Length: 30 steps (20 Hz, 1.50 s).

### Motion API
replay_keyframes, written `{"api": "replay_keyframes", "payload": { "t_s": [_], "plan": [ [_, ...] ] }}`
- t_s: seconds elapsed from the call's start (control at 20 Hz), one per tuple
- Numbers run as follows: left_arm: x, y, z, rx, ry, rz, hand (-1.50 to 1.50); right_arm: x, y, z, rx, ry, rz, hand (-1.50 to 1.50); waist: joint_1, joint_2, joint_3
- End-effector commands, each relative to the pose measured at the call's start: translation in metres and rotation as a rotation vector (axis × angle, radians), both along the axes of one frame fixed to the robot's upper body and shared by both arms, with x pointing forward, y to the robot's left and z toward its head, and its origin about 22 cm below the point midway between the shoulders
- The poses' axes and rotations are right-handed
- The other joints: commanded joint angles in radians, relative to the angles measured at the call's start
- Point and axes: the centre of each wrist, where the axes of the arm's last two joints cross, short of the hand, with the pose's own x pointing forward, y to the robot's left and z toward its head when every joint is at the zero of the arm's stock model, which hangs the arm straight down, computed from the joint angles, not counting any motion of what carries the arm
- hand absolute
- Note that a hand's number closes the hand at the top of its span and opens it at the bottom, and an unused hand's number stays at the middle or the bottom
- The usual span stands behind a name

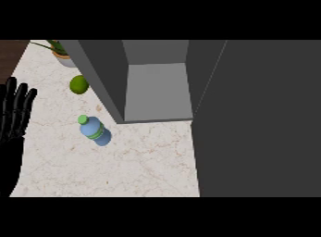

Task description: Pick up the bottled water, place it into the cabinet and close the cabinet

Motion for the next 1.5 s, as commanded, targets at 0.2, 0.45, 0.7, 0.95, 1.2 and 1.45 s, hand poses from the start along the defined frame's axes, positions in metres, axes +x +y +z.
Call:
{"api": "replay_keyframes", "payload": {
  "t_s": [0.2, 0.45, 0.7, 0.95, 1.2, 1.45],
  "plan": [
    [0.023, -0.026, -0.006, -0.068, -0.054, 0.294, -1.50, -0.020, -0.008, 0.007, 0.047, -0.044, 0.086, -1.50, 0.044, 0.013, 0.022],
    [0.014, -0.027, -0.013, -0.272, 0.186, 0.382, -1.50, -0.052, 0.006, -0.007, 0.120, 0.246, 0.237, -1.50, 0.043, 0.008, 0.021],
    [0.007, -0.084, 0.002, -0.284, 0.197, 0.391, -1.50, -0.093, 0.014, 0.004, 0.155, 0.252, 0.220, -1.50, 0.041, 0.008, 0.022],
    [-0.004, -0.105, -0.004, -0.288, 0.215, 0.457, -1.50, -0.118, 0.007, 0.019, 0.145, 0.254, 0.208, -1.50, 0.046, 0.008, 0.021],
    [-0.004, -0.119, -0.027, -0.273, 0.260, 0.478, -1.50, -0.122, 0.007, 0.014, 0.130, 0.261, 0.228, -1.50, 0.046, 0.010, 0.021],
    [-0.007, -0.105, -0.027, -0.257, 0.255, 0.525, -1.50, -0.140, 0.004, 0.029, 0.134, 0.256, 0.228, -1.50, 0.046, 0.009, 0.020]
  ]
}}
